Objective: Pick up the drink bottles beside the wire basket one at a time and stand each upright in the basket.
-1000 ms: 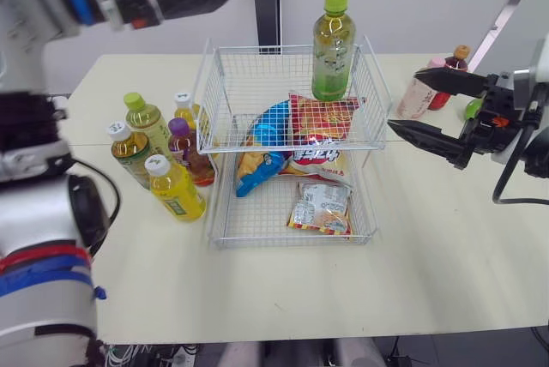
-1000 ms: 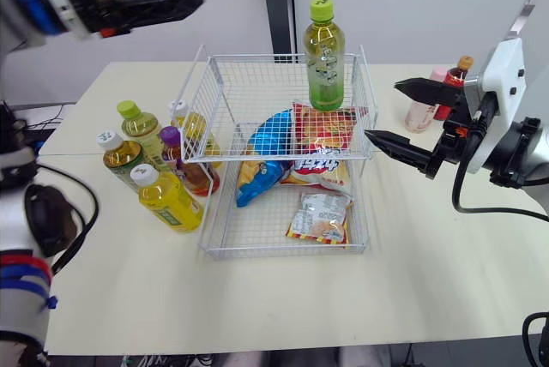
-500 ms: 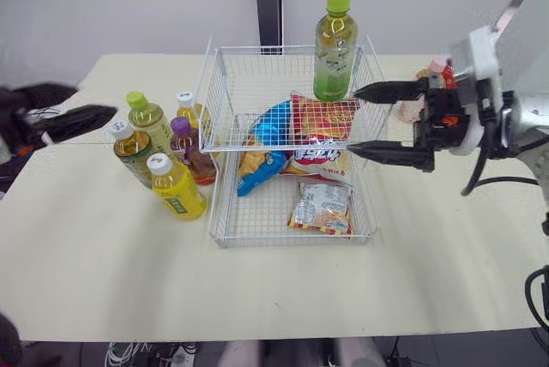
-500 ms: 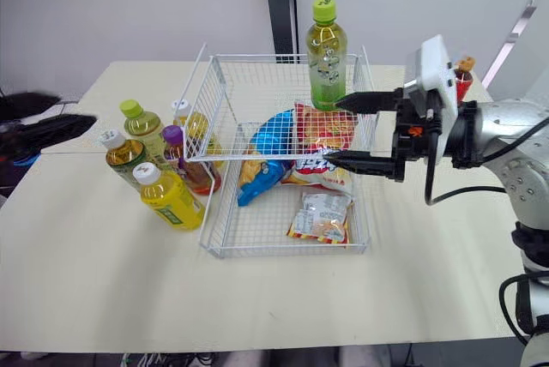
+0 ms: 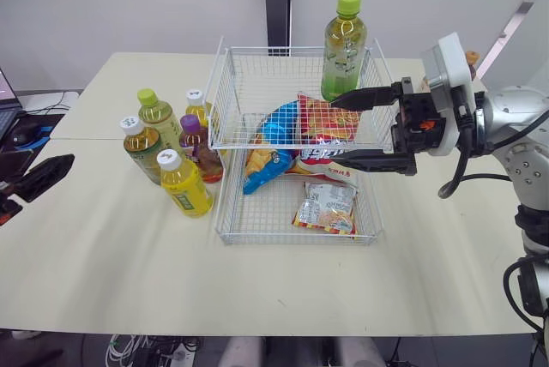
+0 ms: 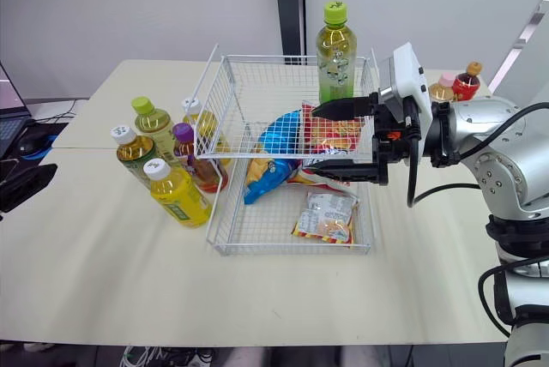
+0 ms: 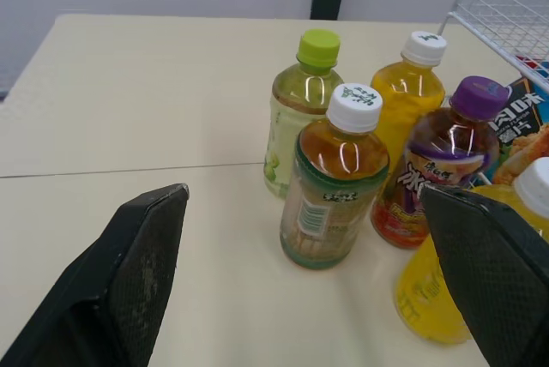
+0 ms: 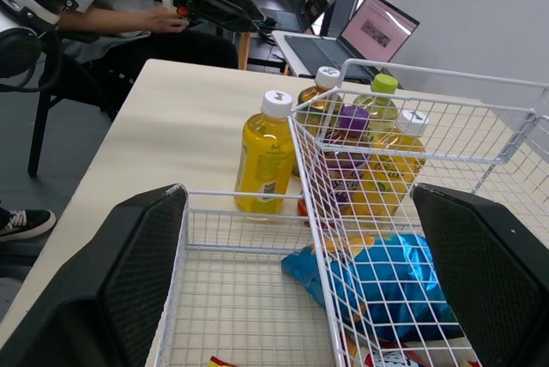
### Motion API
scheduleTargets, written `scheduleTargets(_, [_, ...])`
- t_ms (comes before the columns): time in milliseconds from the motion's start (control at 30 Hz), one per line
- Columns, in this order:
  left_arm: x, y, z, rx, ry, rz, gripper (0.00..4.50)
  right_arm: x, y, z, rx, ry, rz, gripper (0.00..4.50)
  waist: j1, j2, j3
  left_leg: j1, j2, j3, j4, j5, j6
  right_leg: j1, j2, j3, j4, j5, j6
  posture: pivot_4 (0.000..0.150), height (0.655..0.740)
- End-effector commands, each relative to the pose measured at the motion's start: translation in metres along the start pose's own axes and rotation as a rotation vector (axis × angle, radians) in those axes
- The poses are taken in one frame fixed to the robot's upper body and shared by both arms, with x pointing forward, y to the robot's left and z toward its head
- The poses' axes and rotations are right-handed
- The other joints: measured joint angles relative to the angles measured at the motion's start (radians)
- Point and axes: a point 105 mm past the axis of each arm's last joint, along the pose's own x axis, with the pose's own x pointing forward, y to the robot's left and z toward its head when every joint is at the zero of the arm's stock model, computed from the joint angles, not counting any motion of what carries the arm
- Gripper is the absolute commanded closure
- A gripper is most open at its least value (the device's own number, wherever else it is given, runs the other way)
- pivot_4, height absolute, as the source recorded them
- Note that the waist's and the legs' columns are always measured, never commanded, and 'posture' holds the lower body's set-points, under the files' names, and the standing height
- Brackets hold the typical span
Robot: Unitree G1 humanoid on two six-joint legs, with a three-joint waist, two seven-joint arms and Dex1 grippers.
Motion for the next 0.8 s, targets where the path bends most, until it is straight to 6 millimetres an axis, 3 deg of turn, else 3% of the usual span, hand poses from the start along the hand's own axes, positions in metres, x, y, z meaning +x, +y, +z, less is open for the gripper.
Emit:
scheduleTargets(33, [0.010, -0.004, 0.013, 0.042, -0.064, 0.024, 0.02, 0.001, 0.003, 0.009, -0.056, -0.014, -0.003, 0.00, -0.002, 0.000, 0.000, 0.000, 0.000, 0.000, 0.000, 0.000, 0.000, 0.000, 0.000, 0.000, 0.000, 0.000, 0.000, 0.150, 0.7400])
scheduleTargets(333, [0.060, -0.005, 0.008, 0.071, -0.060, 0.064, 0.02, 0.007, 0.007, 0.011, -0.048, -0.029, 0.003, 0.00, -0.004, 0.000, 0.000, 0.000, 0.001, 0.001, 0.000, 0.000, 0.000, 0.000, 0.002, 0.000, 0.000, 0.001, -0.001, 0.150, 0.7400])
scheduleTargets(600, [0.091, -0.008, 0.001, 0.087, -0.034, 0.068, 0.02, 0.002, 0.013, 0.005, -0.041, -0.029, 0.003, 0.00, -0.005, 0.000, 0.000, 0.000, 0.001, 0.001, -0.001, 0.000, 0.000, -0.001, 0.004, 0.000, 0.000, 0.001, -0.001, 0.150, 0.7400])
scheduleTargets(800, [0.104, -0.012, -0.004, 0.061, -0.022, 0.047, 0.02, 0.000, 0.016, 0.003, -0.040, -0.028, 0.001, 0.00, -0.005, 0.000, 0.000, 0.000, 0.001, 0.001, -0.001, 0.000, 0.000, -0.001, 0.004, 0.000, 0.000, 0.001, -0.001, 0.150, 0.7400])
